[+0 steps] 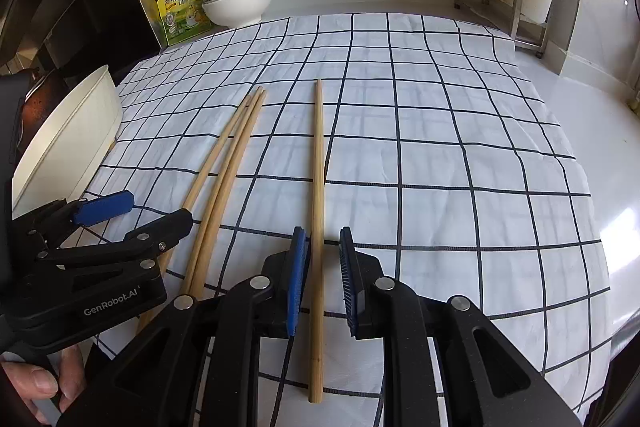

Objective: Organize utensils
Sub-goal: 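Lower both open tools onto the remaining chopsticks and spread them apart, then close the left tool on one chopstick while the right tool grasps another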

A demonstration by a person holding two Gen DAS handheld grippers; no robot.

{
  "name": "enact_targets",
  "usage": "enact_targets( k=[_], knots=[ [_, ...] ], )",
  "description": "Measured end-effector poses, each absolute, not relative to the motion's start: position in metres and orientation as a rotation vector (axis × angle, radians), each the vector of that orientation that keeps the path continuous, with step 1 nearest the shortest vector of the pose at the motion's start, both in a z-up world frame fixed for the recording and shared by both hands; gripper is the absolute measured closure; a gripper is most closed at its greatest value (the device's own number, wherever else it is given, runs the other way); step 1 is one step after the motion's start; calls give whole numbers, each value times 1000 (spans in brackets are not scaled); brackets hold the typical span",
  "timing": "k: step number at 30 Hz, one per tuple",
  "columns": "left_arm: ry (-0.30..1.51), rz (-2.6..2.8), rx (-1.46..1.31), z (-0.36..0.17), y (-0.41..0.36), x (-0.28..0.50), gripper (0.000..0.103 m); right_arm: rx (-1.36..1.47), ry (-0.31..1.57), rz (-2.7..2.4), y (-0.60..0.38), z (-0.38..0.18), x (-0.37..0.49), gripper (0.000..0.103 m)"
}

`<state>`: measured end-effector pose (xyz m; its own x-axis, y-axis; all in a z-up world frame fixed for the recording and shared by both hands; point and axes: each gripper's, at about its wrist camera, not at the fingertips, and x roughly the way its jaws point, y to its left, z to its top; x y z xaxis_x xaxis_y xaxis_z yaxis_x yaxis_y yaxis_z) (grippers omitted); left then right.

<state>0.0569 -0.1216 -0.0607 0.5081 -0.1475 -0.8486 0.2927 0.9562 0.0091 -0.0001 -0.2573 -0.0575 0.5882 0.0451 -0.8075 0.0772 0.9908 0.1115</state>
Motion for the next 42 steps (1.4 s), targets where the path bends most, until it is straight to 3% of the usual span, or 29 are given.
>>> enact_targets(
  k=[3, 6, 10, 14, 42],
  knots=[
    [1003, -276, 152, -61, -123, 59, 34, 105, 946, -40, -253, -58, 5, 86],
    [992, -288, 156, -60, -125, 58, 44, 66, 942, -57, -249, -59, 8, 86],
    [990, -301, 151, -58, -125, 56, 71, 49, 937, -66, -245, -60, 10, 87],
    [999, -310, 135, -57, -123, 57, 94, 45, 935, -65, -243, -60, 11, 97],
    [965, -367, 77, -22, -103, 37, 95, 187, 861, -8, -242, -28, -10, 97]
  ],
)
